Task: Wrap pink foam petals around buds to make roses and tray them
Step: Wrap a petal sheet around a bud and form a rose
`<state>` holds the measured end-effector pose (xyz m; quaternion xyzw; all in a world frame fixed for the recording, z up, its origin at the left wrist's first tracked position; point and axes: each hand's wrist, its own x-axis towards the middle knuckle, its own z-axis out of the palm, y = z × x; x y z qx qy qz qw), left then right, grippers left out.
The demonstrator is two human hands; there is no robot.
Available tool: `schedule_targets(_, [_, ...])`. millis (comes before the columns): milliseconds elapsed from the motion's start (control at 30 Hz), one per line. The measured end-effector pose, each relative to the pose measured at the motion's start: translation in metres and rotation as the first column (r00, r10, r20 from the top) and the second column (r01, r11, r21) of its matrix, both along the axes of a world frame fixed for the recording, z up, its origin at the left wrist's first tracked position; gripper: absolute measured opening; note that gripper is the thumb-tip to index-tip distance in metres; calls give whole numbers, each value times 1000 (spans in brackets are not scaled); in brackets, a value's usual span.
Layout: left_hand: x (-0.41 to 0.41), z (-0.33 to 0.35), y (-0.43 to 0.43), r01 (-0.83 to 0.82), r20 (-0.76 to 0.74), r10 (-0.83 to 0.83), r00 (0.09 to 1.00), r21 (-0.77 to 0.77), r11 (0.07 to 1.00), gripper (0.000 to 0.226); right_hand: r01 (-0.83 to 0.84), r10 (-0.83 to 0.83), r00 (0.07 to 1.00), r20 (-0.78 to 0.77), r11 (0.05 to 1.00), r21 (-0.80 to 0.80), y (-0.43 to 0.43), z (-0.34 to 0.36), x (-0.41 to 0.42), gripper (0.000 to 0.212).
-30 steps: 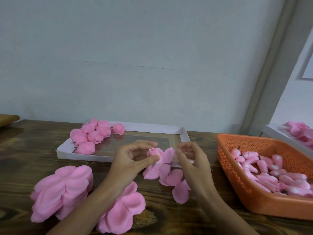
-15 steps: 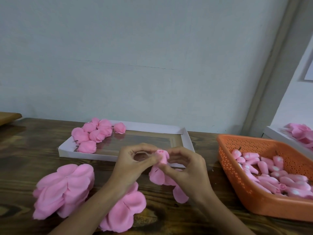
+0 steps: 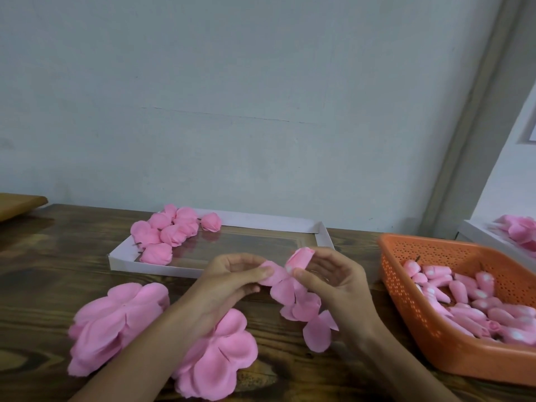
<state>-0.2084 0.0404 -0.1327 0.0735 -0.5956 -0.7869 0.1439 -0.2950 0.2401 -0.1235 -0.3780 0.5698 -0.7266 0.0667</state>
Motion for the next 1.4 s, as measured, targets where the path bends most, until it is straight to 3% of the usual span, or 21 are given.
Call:
schedule_targets(133, [-2, 3, 7, -69, -97, 79, 992, 102, 992, 33, -33, 34, 998, -55, 999, 25, 0, 0, 1, 31])
schedule_targets(300, [0, 5, 24, -209, -111, 217, 970, 78, 975, 46, -57, 65, 986, -154, 997, 58, -4, 0, 3, 29])
schedule_targets(433, [4, 6, 37, -294, -152, 296, 943, 37, 955, 38, -36, 56, 974, -218, 995, 94, -3, 0, 4, 27])
schedule_targets(567, [10, 9, 44, -312, -219, 297, 929, -35, 949, 23, 30, 6, 971, -239, 988, 149, -4, 1, 6, 28])
schedule_targets(833, [17, 16, 50, -367, -323, 309, 895, -138, 920, 15, 108, -58, 968, -243, 974, 200, -2, 2, 7, 26])
schedule_targets(1000, [20, 22, 49, -361, -378, 278, 883, -168, 917, 20, 118, -81, 968, -236, 982, 148, -3, 1, 7, 36])
schedule_targets(1100, [21, 25, 47, -318, -405, 192, 894, -273, 908, 34, 117, -90, 971, -222, 987, 110, -1, 3, 5, 45])
schedule_targets(1400, [17, 16, 48, -363, -409, 207, 889, -353, 862, 31, 287, -228, 880, -416, 954, 83, -4, 2, 14, 37])
